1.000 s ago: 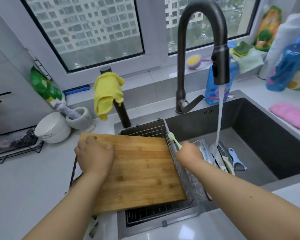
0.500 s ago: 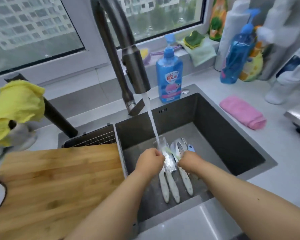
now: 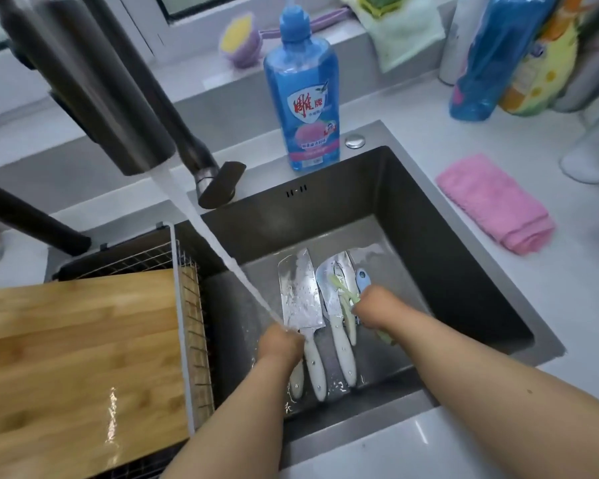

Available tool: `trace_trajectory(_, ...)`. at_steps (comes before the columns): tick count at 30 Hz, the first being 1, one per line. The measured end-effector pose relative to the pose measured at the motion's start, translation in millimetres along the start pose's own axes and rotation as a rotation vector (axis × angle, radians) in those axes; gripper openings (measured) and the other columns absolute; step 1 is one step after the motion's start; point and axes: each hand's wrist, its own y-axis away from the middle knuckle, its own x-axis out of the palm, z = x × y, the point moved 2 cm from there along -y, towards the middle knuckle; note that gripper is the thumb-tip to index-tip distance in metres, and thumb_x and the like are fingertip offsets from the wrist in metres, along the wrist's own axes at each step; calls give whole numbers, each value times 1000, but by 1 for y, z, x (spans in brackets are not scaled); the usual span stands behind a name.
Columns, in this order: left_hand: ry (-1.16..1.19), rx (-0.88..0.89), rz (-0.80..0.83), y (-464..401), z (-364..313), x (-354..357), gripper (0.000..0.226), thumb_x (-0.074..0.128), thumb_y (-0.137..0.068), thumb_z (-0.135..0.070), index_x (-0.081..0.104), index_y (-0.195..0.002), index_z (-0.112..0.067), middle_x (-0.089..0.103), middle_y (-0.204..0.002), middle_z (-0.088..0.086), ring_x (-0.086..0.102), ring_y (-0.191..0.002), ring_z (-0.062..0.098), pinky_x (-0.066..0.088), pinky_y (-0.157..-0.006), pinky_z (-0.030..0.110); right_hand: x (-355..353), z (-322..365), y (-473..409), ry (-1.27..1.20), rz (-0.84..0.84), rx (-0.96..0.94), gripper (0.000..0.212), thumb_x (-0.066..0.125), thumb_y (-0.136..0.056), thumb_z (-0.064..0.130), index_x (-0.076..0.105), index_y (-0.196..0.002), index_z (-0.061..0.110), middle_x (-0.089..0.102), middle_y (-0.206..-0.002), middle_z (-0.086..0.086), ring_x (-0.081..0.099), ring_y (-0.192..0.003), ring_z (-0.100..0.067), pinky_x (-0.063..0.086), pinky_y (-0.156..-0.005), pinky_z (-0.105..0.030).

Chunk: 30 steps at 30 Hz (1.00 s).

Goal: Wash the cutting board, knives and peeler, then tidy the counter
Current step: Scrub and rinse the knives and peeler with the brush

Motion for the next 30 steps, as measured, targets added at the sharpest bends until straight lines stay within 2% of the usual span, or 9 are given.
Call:
trace_trajectory(3,-47,-45,-6,-13,12,11,27,62,-90,-27,64,-108,-6,67,-115,12,64,-107,29,51,-84,28,2,-1,-5,42,22,-20,8,49,-90,16,54,-95,12,65,-101,-14,65,-95,-31,39,-58,-23)
trace_trajectory(5,-94,-40,15,-19,15,16,30,60,-92,-28,60,-113,-6,65,-118,11,62,-107,28,45,-77,27,3,-3,-8,33,19,-37,6,51,-88,17,55,-91,13,67,-103,-16,65,-92,-30,35,-50,-21)
trace_trajectory(7,-119,-51,30,-20,16,18,18,52,-95,-21,58,-107,-9,63,-119,12,61,-100,29,45,-74,28,3,-4,-8,21,14,-57,7,52,-88,18,56,-91,14,67,-101,-15,65,-90,-30,33,-49,-19)
trace_trajectory(11,-108,-74,25,-27,17,19,18,49,-97,-14,60,-110,-11,62,-124,13,60,-105,27,48,-84,32,3,-5,-8,-13,5,-72,10,55,-87,24,57,-93,16,66,-99,-11,65,-89,-29,36,-54,-22)
trace_trajectory(14,-123,-43,41,-33,21,21,5,53,-94,-20,54,-90,-17,63,-110,6,59,-94,23,47,-79,28,3,-5,-8,-33,1,-78,12,56,-86,25,58,-95,16,66,-98,-11,65,-87,-29,39,-57,-23)
trace_trajectory(17,-93,-21,56,-35,22,19,7,60,-90,-24,57,-90,-18,64,-105,5,62,-97,23,51,-83,29,1,-5,-7,-47,0,-86,13,55,-88,24,58,-97,15,66,-99,-11,64,-86,-29,36,-53,-22)
trace_trajectory(23,-71,-48,60,-30,26,6,33,66,-83,-36,68,-108,-14,68,-111,6,65,-99,23,52,-76,26,0,-5,-3,-31,-4,-69,13,51,-90,24,57,-98,15,64,-98,-10,60,-82,-27,35,-52,-22)
trace_trajectory(27,-4,-73,54,-34,32,4,41,70,-77,-38,69,-109,-14,69,-109,6,66,-97,23,55,-82,29,2,-5,-2,-44,-11,-48,15,49,-87,19,58,-97,14,65,-95,-11,64,-82,-30,37,-51,-22)
trace_trajectory(30,105,-99,49,-37,36,6,45,74,-75,-37,69,-112,-11,69,-109,8,66,-98,25,55,-87,33,3,-4,-2,-38,-18,-51,24,48,-88,20,56,-109,14,65,-96,-10,65,-75,-28,38,-50,-22)
